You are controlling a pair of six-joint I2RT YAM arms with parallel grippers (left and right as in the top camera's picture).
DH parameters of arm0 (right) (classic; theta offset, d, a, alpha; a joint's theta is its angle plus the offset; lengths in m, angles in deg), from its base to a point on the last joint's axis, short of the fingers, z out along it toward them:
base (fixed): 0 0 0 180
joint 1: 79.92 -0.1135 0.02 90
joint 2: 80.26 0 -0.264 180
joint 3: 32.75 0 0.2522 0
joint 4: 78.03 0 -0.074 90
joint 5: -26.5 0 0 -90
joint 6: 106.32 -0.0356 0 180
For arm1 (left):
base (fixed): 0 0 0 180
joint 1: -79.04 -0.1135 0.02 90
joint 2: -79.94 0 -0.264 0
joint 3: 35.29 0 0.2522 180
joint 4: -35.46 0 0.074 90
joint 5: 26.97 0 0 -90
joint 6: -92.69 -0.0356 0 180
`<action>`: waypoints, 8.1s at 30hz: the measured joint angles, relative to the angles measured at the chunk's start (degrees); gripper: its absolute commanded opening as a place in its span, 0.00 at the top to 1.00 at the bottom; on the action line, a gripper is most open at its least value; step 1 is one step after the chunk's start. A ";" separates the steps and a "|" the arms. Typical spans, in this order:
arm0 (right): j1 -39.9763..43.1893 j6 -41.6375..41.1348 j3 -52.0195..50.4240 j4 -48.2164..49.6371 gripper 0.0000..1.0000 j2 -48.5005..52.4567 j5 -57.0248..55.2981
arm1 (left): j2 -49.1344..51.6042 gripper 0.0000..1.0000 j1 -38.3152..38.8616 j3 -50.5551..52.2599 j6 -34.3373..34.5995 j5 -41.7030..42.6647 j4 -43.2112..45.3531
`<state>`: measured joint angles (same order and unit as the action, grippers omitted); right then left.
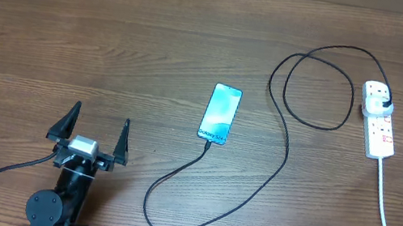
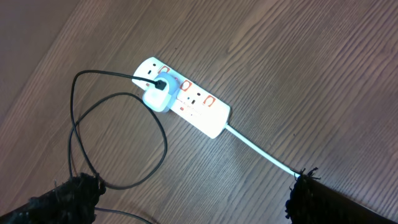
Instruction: Plug charger to phone and switch on socket
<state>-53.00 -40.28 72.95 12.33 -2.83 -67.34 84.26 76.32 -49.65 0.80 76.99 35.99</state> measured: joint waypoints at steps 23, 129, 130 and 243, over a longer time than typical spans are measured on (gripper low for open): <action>-0.02 0.02 0.00 0.00 0.00 0.00 0.02 | -3.45 0.00 -0.07 0.11 6.95 -6.45 -17.99; -25.92 -6.10 -48.50 71.71 0.00 -24.94 0.87 | -3.45 0.01 -0.07 0.11 4.70 -8.66 -18.18; -26.47 -6.05 -51.01 74.95 0.00 -26.25 0.90 | -3.48 0.01 -0.07 0.11 4.72 -8.66 -18.21; -29.27 28.65 -90.88 70.75 0.00 -76.70 4.92 | -3.45 0.00 -0.07 0.11 4.70 -8.66 -18.21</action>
<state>-82.27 -11.63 -17.93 83.08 -79.52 -62.42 80.80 76.25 -49.54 5.50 68.33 17.78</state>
